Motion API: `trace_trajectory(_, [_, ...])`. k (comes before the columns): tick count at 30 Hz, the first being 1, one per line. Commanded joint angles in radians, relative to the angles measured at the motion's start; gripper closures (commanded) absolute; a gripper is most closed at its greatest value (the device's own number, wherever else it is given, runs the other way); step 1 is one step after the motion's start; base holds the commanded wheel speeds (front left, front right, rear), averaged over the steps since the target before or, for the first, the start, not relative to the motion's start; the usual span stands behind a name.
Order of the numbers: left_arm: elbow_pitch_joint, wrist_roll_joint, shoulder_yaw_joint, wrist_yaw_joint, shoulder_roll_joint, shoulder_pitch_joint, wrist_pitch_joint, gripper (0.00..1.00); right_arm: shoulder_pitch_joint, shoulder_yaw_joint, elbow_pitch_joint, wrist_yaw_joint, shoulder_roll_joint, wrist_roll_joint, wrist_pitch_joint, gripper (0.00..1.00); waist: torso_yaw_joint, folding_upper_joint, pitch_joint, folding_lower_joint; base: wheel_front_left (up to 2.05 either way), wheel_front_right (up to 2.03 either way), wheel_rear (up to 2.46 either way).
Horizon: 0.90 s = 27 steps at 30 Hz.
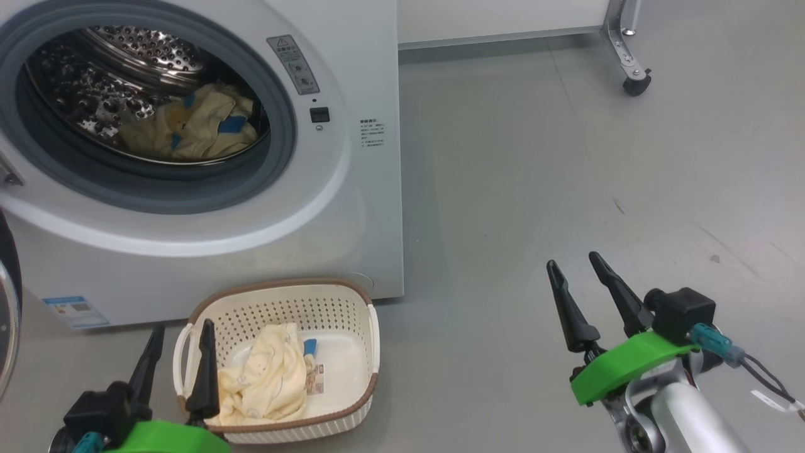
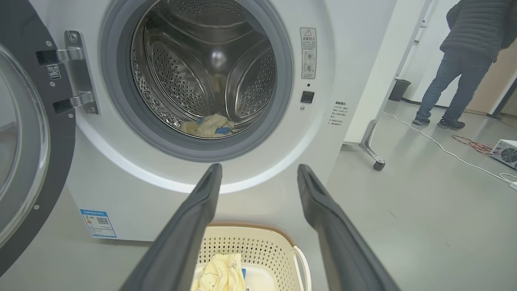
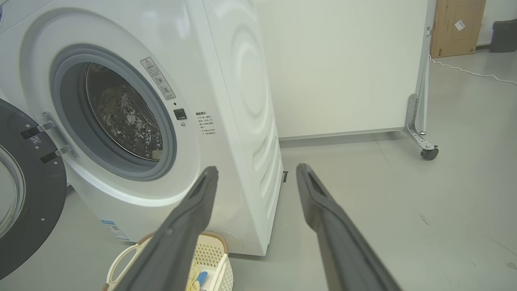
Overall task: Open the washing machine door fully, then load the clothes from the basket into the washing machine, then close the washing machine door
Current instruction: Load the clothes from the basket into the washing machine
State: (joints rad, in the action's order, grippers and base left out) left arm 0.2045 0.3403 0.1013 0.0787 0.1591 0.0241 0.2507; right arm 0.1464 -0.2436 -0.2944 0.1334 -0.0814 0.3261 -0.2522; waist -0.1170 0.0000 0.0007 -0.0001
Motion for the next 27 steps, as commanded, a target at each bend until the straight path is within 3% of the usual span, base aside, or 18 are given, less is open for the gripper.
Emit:
trace_trajectory(1, [-0.023,-0.016,-0.044,0.004,0.006,0.027,0.011,0.0,0.027,-0.02,0.03,-0.003,-0.003,0.003,-0.01,0.0,0.0,0.0,0.001,0.0001,0.0,0.0,0.0])
trace_trajectory(27, [-0.003,-0.076,-0.068,0.03,-0.028,0.034,0.011,0.0,0.029,-0.017,0.029,-0.003,0.006,0.004,-0.01,0.0,-0.007,0.0,0.018,0.0001,0.0,0.0,0.0])
